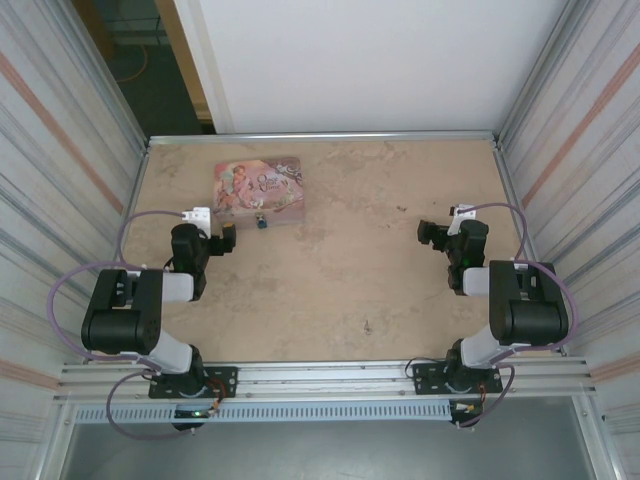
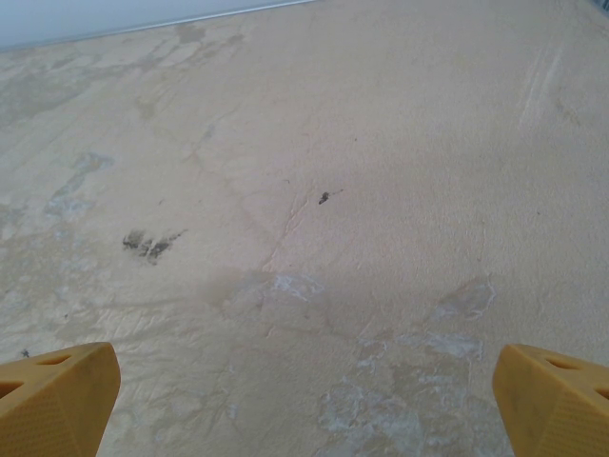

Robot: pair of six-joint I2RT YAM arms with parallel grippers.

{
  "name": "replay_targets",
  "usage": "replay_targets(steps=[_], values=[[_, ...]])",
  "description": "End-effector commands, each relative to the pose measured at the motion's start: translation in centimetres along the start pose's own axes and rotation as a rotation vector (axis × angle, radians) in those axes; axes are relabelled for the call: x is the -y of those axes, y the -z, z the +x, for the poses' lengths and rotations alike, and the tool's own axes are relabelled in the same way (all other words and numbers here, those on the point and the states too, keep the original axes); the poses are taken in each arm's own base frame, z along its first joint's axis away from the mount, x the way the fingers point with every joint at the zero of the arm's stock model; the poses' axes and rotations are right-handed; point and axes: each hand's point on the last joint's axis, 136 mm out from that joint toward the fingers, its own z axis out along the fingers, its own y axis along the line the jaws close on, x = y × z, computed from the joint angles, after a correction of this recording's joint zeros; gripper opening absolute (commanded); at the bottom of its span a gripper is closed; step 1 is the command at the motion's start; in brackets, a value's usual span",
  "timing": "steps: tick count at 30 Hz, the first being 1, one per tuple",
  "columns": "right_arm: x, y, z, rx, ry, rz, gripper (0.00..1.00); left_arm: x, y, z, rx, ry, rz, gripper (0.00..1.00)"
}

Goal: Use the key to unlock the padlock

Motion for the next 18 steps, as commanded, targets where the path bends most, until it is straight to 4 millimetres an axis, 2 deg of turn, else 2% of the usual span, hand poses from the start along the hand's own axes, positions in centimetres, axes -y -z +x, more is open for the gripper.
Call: replay_targets(steps=[1, 5, 9, 13, 18], values=[[0.2, -0.3, -0.6, 0.008, 0.024, 0.010, 0.99, 0.3, -0.2, -0.9, 0.017, -0.017, 0.015, 0.99], [0.1, -0.2, -0.7, 0.015, 0.022, 0.008, 0.99, 0.3, -0.1, -1.0, 0.025, -0.017, 0.016, 0.99], [0.6, 0.5, -1.6, 0.034, 0.008, 0.038, 0.99, -0.1, 1.1, -2.4, 0.055, -0.009, -0.004, 0.99], [0.8, 1.9, -2.9, 0.050, -0.001, 0.061, 0.99, -1.0, 2.8, -4.6, 0.067, 0.008, -0.044, 0.99], [-0.5, 4.0, -5.3, 0.000, -0.069, 0.039, 0.99, -2.1, 4.8, -9.1, 0.100, 0.076, -0.093, 0.99]])
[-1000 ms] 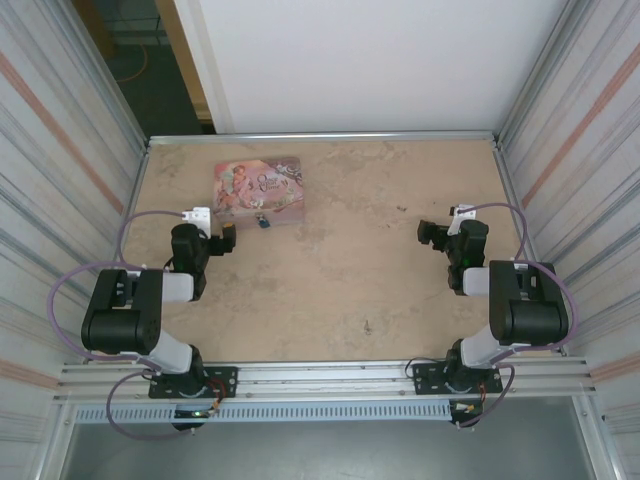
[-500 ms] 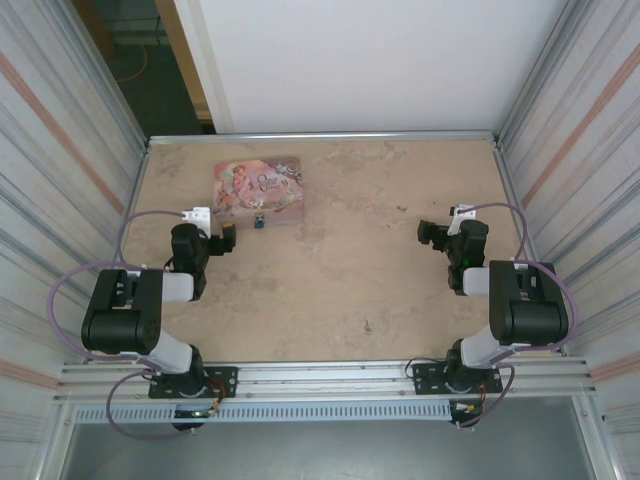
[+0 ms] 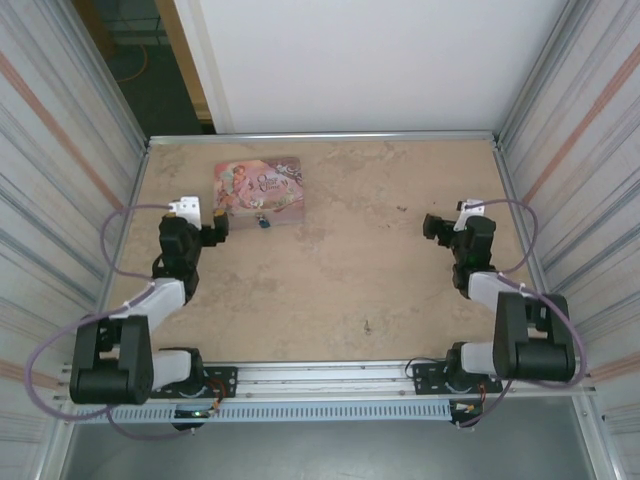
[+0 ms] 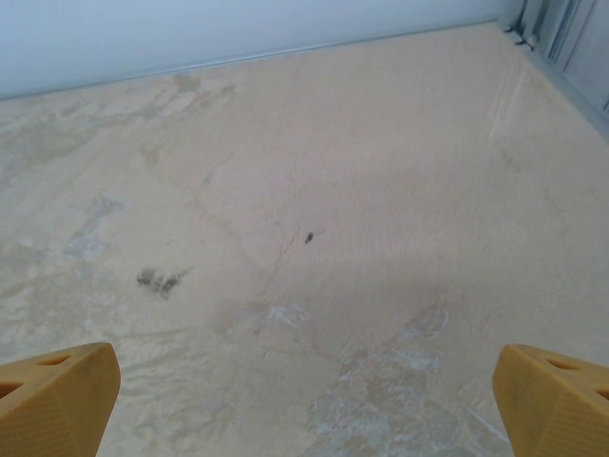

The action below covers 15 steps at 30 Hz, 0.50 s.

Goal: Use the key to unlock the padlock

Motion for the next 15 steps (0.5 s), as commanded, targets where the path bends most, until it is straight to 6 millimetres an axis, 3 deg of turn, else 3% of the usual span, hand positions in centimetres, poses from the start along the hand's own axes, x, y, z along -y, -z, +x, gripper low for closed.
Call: replay_targets(steps=[1, 4, 9, 15], values=[[-1.1, 1.5, -1.8, -0.063, -0.083, -0.008, 0.99, -1.1, 0.6, -2.9, -0.030, 0.062, -0.062, 0.99], [-3.6, 3.0, -3.4, -0.105, -0.165, -0.072, 0.99, -1.7, 0.2, -4.0, -0.107, 0.144, -0.068, 0.99], [-9.9, 5.2, -5.1, -0.153, -0.243, -0.227, 0.99, -2.4, -2.0, -4.2, -0.261, 0.412, 0.015, 0.99], [-17.0, 6.3, -3.9, -0.233, -0.218, -0.349, 0.99, -2.4, -6.3, -3.6, -0.351, 0.596, 0.152, 0.99]])
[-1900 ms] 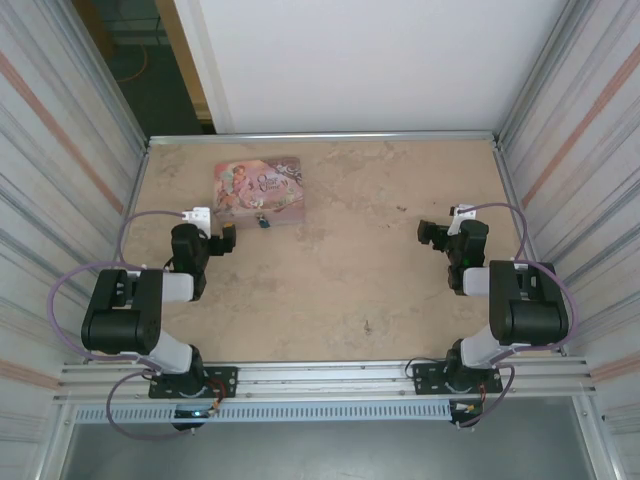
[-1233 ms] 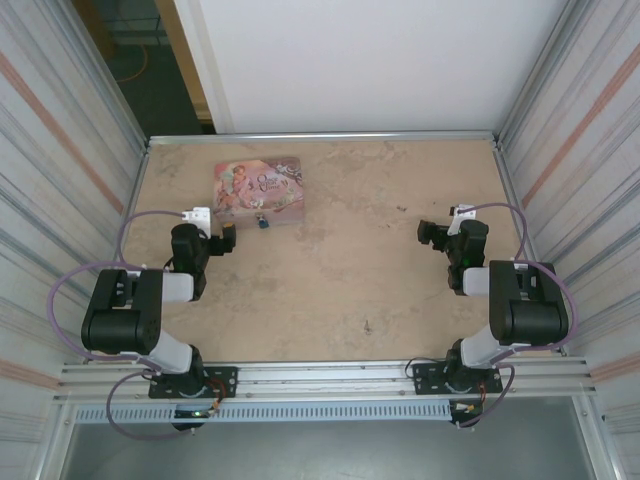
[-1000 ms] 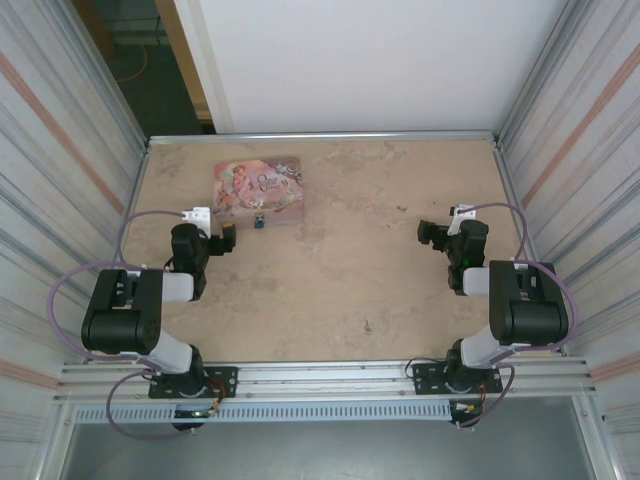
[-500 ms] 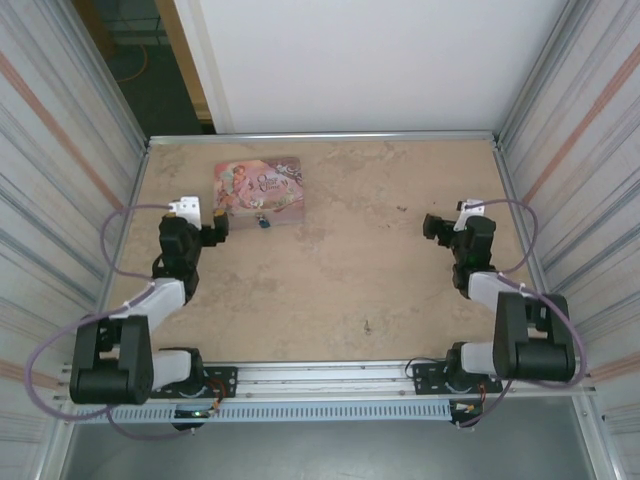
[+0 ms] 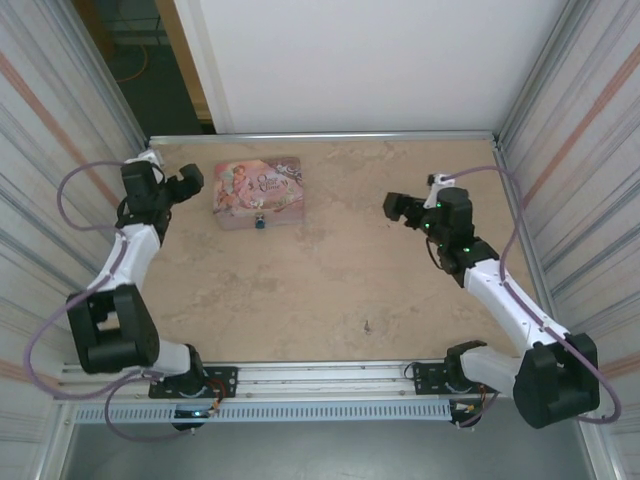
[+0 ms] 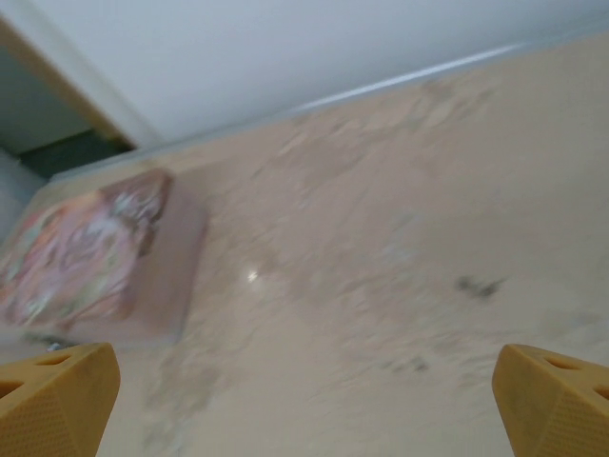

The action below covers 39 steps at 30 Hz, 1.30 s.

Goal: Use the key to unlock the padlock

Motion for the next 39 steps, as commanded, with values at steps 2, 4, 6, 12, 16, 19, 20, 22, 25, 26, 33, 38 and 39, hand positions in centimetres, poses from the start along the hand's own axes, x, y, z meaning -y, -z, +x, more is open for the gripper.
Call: replay_targets(steps=[2, 4, 6, 12, 16, 19, 20, 22, 25, 26, 33, 38, 39], values=[[-2.8, -1.0, 2.8, -0.104, -0.031, -0.012, 0.99, 1.8, -3.0, 2.2, -0.188, 0.132, 0.149, 0.99], [-4.0, -1.6, 3.5, -0.129, -0.014, -0.031, 0.99, 2.4, -4.5, 2.1, -0.219, 0.137, 0.194, 0.99], [-4.8, -2.2, 4.2, -0.160, -0.001, -0.045, 0.99, 2.7, -6.2, 2.0, -0.241, 0.147, 0.221, 0.99], [-5.0, -3.0, 5.4, -0.210, 0.038, -0.043, 0.99, 3.3, -10.4, 2.4, -0.298, 0.151, 0.300, 0.97], [-4.4, -2.9, 5.8, -0.223, 0.055, -0.019, 0.99, 3.4, -12.4, 3.5, -0.354, 0.146, 0.320, 0.89], [-3.9, -2.8, 5.9, -0.229, 0.068, 0.001, 0.99, 4.2, -13.4, 4.6, -0.395, 0.129, 0.348, 0.82], [-3.8, -2.8, 5.9, -0.229, 0.071, 0.008, 0.99, 4.7, -13.5, 4.7, -0.403, 0.116, 0.360, 0.79], [-3.6, -2.7, 6.0, -0.230, 0.081, 0.010, 0.99, 5.1, -14.3, 6.2, -0.442, 0.111, 0.381, 0.72], [-3.7, -2.6, 6.0, -0.233, 0.097, 0.003, 0.99, 6.2, -14.8, 7.1, -0.469, 0.102, 0.414, 0.62], [-3.6, -2.5, 5.9, -0.233, 0.102, 0.004, 0.99, 6.5, -14.9, 7.4, -0.479, 0.094, 0.417, 0.59], [-2.8, -1.9, 6.2, -0.245, 0.112, 0.024, 0.99, 10.0, -14.5, 9.5, -0.531, -0.036, 0.461, 0.52], [-2.3, -1.3, 6.4, -0.244, 0.105, 0.033, 0.99, 13.1, -13.9, 11.4, -0.565, -0.107, 0.515, 0.51], [-2.2, -1.2, 6.5, -0.246, 0.104, 0.037, 0.99, 13.8, -13.9, 11.8, -0.572, -0.120, 0.524, 0.51]])
